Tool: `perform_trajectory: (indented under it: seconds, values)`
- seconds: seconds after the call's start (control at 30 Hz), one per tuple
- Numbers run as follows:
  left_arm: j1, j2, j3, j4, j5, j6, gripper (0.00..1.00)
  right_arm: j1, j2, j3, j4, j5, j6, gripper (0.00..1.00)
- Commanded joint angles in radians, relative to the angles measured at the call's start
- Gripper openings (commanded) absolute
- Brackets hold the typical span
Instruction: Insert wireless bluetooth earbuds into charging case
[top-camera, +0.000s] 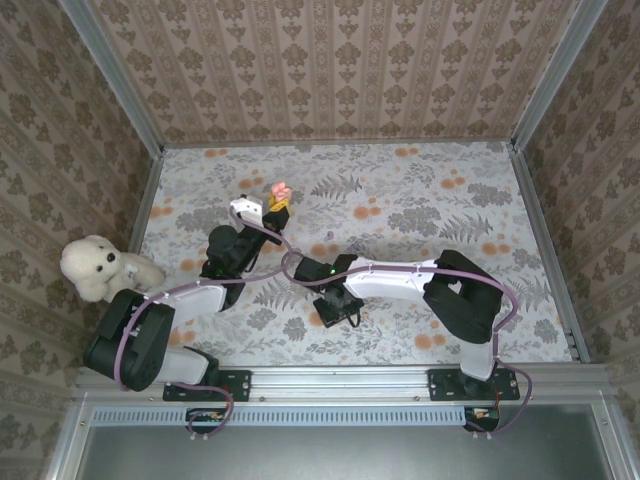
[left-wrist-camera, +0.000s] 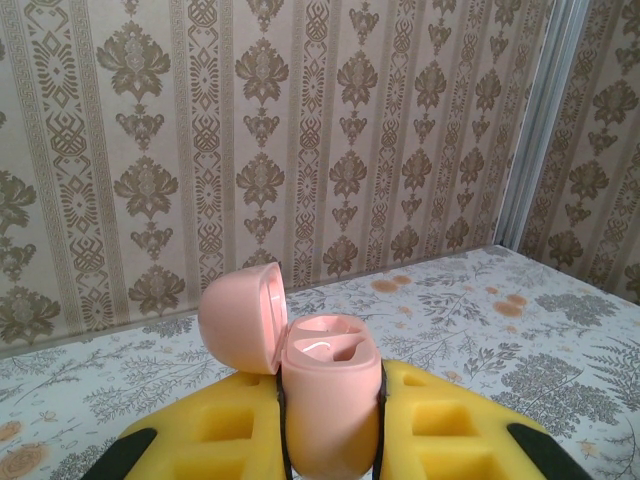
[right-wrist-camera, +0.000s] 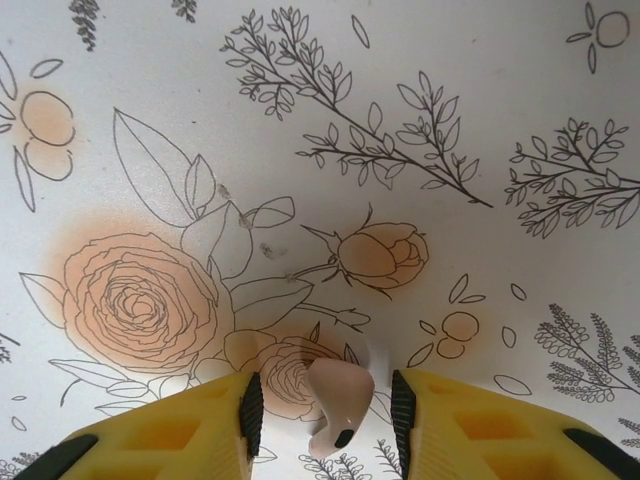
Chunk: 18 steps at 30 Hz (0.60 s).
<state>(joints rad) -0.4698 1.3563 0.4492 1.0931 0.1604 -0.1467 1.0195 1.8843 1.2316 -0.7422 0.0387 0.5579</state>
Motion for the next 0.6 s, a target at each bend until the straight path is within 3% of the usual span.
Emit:
perform_trajectory:
  seconds: [0.0, 0.57]
  values:
    - [0.007, -0.026, 0.022, 0.035, 0.019, -0.021, 0.0, 0.007, 0.028, 0.026, -0.033, 0.025, 0.017, 0.42]
    - [0.007, -0.033, 0.025, 0.029, 0.028, -0.022, 0.0, 0.007, 0.055, 0.017, -0.013, 0.039, 0.027, 0.38]
